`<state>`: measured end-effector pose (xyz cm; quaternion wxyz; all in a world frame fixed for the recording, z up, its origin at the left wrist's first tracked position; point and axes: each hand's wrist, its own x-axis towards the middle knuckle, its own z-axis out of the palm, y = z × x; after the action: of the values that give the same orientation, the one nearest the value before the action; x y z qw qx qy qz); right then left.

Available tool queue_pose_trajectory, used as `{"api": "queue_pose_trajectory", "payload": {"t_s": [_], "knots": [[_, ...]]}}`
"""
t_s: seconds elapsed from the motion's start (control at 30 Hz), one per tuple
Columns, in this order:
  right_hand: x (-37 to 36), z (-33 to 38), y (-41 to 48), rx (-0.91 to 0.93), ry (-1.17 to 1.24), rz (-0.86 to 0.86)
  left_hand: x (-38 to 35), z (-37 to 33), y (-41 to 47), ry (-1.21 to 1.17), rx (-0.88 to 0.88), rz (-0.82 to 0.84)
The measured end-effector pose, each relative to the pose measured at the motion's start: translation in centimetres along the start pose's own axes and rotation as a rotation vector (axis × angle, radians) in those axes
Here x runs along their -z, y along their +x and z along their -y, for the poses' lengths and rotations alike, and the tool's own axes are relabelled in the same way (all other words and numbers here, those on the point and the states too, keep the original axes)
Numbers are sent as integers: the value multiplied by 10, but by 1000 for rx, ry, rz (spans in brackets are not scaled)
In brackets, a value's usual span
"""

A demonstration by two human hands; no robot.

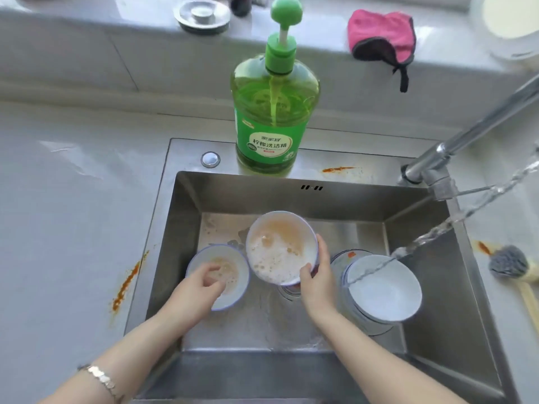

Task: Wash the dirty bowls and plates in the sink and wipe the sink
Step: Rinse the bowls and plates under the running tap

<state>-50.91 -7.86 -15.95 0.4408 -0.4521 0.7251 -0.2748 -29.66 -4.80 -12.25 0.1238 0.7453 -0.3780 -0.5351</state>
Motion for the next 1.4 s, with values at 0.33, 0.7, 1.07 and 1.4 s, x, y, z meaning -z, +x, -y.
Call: {"api": "queue_pose_trajectory", "payload": {"t_s": [0.33, 0.7, 1.07, 1.4], "knots": [[92, 70, -45, 600, -162, 117, 13, -72, -90, -111, -479, -132], [142, 74, -63, 1134, -266, 21, -20, -65, -165, -156, -703, -312], [170, 64, -71, -99, 311, 341, -84, -107, -118, -550, -223, 64], [168, 36, -50, 973, -933, 233, -117, -138, -85, -722, -186, -30]]}}
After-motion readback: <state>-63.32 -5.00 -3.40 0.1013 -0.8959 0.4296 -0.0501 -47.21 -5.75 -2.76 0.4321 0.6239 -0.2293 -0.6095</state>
